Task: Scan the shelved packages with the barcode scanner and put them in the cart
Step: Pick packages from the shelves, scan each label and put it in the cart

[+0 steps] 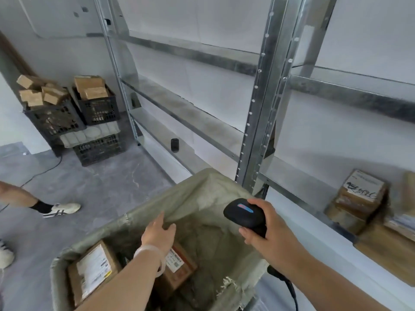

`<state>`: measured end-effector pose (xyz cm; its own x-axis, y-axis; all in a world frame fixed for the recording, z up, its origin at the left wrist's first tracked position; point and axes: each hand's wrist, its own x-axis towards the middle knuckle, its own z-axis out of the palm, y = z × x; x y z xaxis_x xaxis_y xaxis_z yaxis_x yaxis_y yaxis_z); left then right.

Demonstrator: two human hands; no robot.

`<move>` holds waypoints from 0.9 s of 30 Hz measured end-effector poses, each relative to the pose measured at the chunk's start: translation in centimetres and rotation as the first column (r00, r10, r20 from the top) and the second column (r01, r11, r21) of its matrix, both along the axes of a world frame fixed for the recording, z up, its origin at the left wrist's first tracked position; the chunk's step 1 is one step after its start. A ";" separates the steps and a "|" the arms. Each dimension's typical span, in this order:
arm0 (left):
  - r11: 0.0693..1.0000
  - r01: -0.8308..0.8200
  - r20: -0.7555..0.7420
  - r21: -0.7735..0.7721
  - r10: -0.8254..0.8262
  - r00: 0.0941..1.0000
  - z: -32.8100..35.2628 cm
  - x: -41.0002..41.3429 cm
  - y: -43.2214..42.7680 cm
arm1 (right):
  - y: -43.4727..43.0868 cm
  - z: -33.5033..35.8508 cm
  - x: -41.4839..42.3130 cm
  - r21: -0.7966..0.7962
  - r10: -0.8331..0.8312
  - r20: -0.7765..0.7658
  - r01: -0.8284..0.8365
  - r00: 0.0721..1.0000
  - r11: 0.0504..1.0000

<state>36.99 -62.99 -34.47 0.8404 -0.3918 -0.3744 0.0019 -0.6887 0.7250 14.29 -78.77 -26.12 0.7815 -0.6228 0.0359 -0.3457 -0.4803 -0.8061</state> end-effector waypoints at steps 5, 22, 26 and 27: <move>0.919 0.394 0.247 0.002 -0.382 0.891 5.5 -5.0 -9.0 | -2.4 2.9 -5.0 -0.027 -0.194 0.092 0.197 0.977 0.980; 0.382 0.907 0.538 -0.176 -0.735 0.413 14.8 -27.0 -26.1 | -4.5 7.5 -23.3 -0.066 -0.724 0.228 0.752 0.652 0.656; 0.342 0.929 0.520 -0.144 -0.772 0.365 14.1 -29.2 -27.5 | -5.3 7.1 -25.6 -0.023 -0.779 0.283 0.816 0.560 0.578; 0.337 0.932 0.505 -0.137 -0.785 0.358 13.9 -29.7 -27.9 | -5.7 6.9 -26.0 -0.007 -0.790 0.285 0.825 0.543 0.565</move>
